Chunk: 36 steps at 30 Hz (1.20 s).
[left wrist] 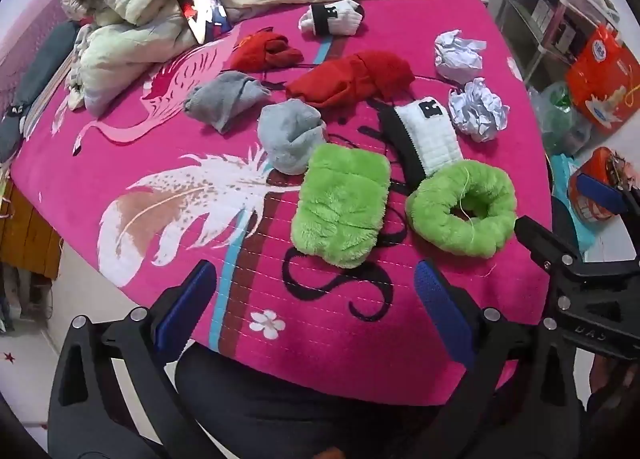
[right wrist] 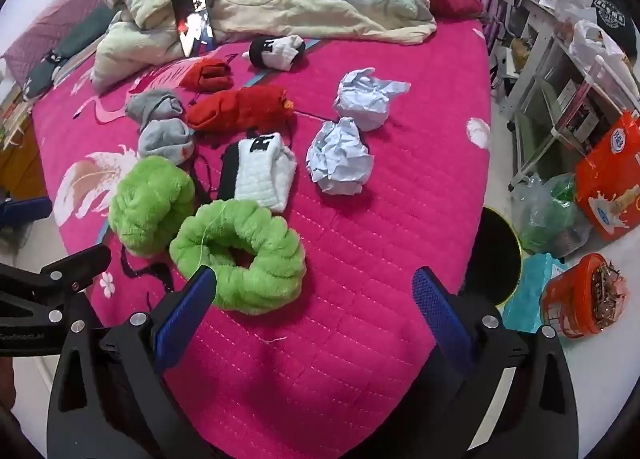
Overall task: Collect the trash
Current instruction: 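Move both tools toward the green fuzzy slippers on the bed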
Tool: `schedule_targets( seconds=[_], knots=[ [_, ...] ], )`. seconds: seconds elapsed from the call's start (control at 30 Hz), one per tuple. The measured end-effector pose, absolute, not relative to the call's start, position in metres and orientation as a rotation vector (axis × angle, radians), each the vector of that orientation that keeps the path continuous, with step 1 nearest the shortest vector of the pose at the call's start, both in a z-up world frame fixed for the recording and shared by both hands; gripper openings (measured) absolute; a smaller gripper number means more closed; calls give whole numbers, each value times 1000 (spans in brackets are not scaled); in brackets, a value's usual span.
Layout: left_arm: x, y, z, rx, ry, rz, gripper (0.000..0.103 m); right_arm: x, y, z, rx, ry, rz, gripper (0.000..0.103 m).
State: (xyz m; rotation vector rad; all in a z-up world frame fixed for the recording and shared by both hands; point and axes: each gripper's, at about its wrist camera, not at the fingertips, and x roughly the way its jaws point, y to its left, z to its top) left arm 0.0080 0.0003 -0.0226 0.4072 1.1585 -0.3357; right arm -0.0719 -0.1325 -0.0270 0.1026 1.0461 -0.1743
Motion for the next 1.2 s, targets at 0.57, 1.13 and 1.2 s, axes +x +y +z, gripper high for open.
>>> schedule_targets(
  seconds=[0.57, 1.13, 1.2],
  knots=[
    [15, -5, -24, 473, 1146, -363, 97, -68, -130, -29, 143, 1052, -106, 94],
    [14, -10, -36, 517, 1163, -399, 97, -67, -130, -32, 139, 1071, -101, 94],
    [14, -11, -37, 516, 1168, -404, 97, -67, -130, -33, 141, 1076, -100, 94]
  ],
)
